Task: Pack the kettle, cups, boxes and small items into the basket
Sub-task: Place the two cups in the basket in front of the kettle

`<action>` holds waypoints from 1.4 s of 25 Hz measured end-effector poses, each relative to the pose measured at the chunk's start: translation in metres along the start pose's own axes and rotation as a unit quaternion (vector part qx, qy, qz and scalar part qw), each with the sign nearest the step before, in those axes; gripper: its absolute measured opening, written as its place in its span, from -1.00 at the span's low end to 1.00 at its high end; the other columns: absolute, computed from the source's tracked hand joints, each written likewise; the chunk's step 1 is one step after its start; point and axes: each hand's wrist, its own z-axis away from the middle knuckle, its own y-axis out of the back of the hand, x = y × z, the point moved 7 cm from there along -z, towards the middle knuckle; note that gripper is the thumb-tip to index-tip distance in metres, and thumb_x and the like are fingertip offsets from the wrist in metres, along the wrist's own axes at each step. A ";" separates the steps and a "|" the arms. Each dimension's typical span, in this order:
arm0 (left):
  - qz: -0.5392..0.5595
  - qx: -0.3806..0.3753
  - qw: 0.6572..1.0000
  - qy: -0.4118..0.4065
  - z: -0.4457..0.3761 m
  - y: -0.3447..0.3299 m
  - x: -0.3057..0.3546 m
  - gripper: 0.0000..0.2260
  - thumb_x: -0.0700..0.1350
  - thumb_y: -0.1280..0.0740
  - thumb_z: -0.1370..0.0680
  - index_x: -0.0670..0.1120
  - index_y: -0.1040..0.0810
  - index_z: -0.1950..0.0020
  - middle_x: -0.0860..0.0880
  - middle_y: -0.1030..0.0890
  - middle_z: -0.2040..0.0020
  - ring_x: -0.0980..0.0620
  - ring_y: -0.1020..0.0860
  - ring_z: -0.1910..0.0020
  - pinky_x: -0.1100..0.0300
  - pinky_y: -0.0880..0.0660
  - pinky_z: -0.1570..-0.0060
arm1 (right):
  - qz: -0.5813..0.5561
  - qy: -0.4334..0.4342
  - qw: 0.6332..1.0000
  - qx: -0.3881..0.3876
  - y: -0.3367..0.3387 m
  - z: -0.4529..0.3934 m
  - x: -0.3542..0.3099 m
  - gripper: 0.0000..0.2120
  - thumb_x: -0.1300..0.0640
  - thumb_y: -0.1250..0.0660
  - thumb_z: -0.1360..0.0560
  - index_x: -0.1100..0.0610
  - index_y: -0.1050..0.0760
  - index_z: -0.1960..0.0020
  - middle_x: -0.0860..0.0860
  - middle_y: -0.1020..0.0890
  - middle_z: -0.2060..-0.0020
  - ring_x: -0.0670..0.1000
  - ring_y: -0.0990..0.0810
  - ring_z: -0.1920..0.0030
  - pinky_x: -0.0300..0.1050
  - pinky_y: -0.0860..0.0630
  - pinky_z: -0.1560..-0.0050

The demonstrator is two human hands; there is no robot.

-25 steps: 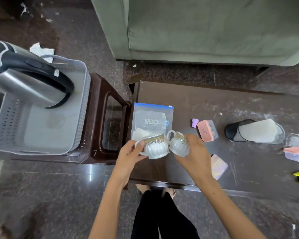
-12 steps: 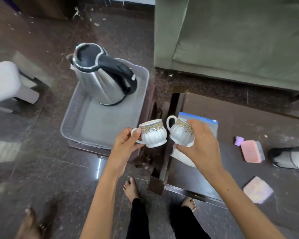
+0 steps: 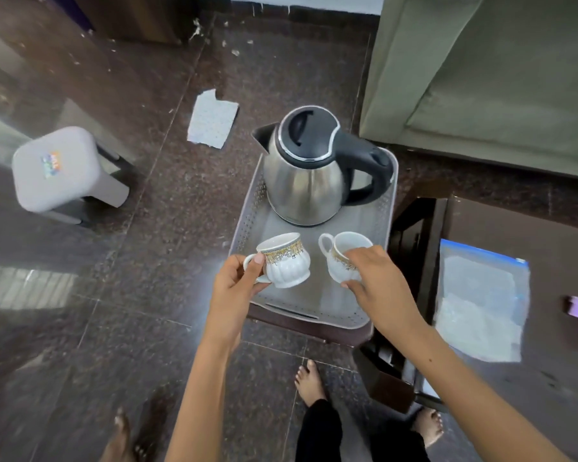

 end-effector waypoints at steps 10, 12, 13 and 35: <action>-0.019 0.006 1.000 0.006 -0.026 0.021 -0.016 -0.80 -0.10 -0.30 -0.56 -0.25 -0.46 0.11 -0.18 -0.51 0.11 0.00 -0.51 0.07 0.30 -0.55 0.11 | 0.142 -0.046 0.989 0.011 -0.056 -0.039 -0.013 -0.66 0.15 -0.65 -0.04 0.07 -0.60 0.25 -0.06 -0.60 0.42 0.04 -0.59 0.23 -0.26 -0.27 0.53; -0.028 0.006 1.000 0.007 -0.028 0.023 -0.019 -0.72 -0.08 -0.32 -0.55 -0.32 -0.44 0.08 -0.16 -0.48 0.13 -0.02 -0.47 0.09 0.28 -0.56 0.12 | 0.163 -0.046 0.985 0.027 -0.059 -0.042 -0.018 -0.63 0.15 -0.66 -0.01 0.06 -0.61 0.24 -0.07 -0.60 0.45 0.03 -0.59 0.28 -0.30 -0.23 0.52; -0.029 0.003 1.000 0.009 -0.029 0.023 -0.020 -0.66 -0.04 -0.35 -0.53 -0.34 -0.42 0.08 -0.14 -0.47 0.14 -0.02 -0.46 0.10 0.23 -0.58 0.11 | 0.162 -0.044 0.985 0.035 -0.061 -0.041 -0.019 -0.62 0.16 -0.65 -0.03 0.06 -0.62 0.20 -0.07 -0.62 0.41 0.03 -0.60 0.26 -0.30 -0.25 0.53; -0.364 -0.197 0.897 -0.155 -0.106 -0.023 -0.008 -0.75 -0.33 -0.38 -0.41 -0.08 -0.60 -0.02 -0.05 -0.45 -0.38 0.07 -0.53 -0.17 0.24 -0.45 0.01 | 0.048 0.018 0.993 0.108 -0.058 -0.022 -0.003 -0.80 0.43 -0.45 -0.23 0.20 -0.60 0.21 -0.01 -0.65 0.22 0.13 -0.60 0.16 0.00 -0.52 0.57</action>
